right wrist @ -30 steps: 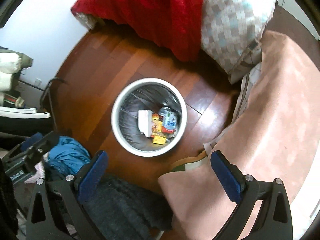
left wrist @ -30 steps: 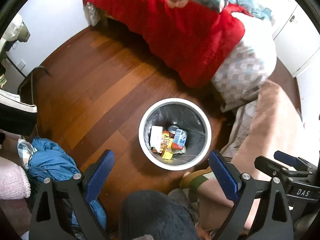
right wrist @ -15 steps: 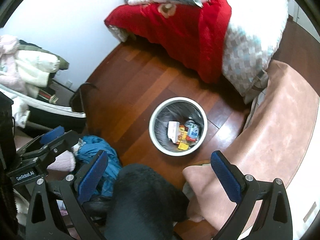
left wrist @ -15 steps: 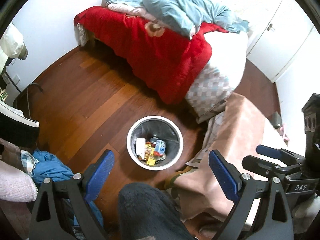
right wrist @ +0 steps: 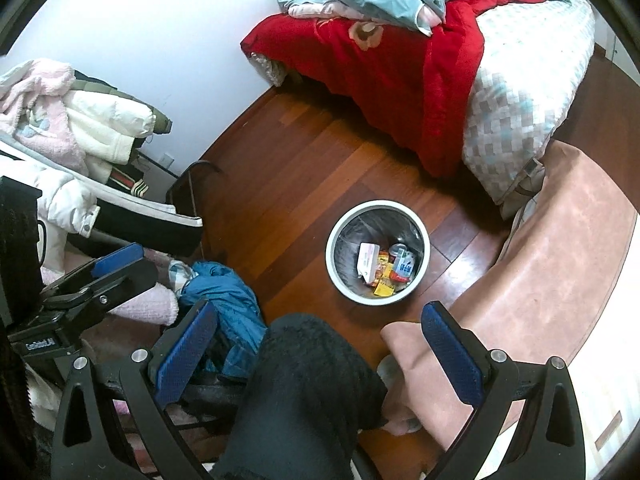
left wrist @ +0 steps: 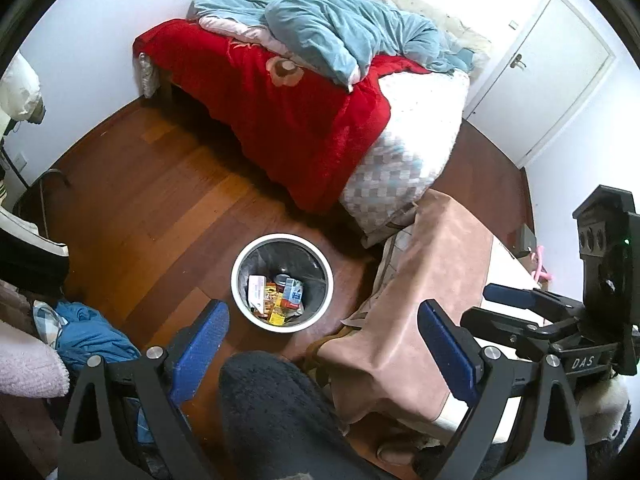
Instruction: Collect trash
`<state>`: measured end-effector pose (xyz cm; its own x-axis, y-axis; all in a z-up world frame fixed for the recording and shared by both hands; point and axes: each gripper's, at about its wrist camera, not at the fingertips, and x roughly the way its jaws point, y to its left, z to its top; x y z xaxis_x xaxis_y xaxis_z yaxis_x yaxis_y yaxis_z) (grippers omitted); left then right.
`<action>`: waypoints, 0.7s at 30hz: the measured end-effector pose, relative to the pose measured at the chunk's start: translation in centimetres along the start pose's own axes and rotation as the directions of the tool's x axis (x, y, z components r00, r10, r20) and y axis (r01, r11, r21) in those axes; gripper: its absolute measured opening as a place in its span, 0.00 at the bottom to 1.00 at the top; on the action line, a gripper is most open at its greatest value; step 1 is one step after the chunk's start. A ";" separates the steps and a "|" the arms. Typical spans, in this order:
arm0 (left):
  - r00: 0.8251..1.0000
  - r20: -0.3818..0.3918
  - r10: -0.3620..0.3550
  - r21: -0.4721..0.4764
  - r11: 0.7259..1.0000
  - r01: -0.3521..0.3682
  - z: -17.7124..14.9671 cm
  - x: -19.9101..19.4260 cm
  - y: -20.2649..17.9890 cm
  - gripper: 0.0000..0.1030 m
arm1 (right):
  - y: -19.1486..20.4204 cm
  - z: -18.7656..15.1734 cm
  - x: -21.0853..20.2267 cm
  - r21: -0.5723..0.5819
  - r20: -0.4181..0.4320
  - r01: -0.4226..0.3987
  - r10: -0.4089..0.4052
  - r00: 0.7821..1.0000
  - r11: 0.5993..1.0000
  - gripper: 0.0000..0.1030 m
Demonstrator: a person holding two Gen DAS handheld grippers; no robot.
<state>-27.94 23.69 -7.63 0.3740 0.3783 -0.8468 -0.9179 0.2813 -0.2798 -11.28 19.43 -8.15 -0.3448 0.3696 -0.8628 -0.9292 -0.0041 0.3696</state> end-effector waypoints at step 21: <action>1.000 -0.005 0.001 -0.024 1.000 -0.001 -1.1 0.7 0.1 1.00 | 0.1 -0.4 0.2 -0.016 -0.026 0.006 -0.006 1.000 1.000 1.00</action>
<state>-27.93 23.00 -8.74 0.3724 0.3738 -0.8495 -0.9213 0.2594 -0.2897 -11.49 19.10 -8.46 -0.3425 0.3457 -0.8736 -0.9331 -0.0165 0.3593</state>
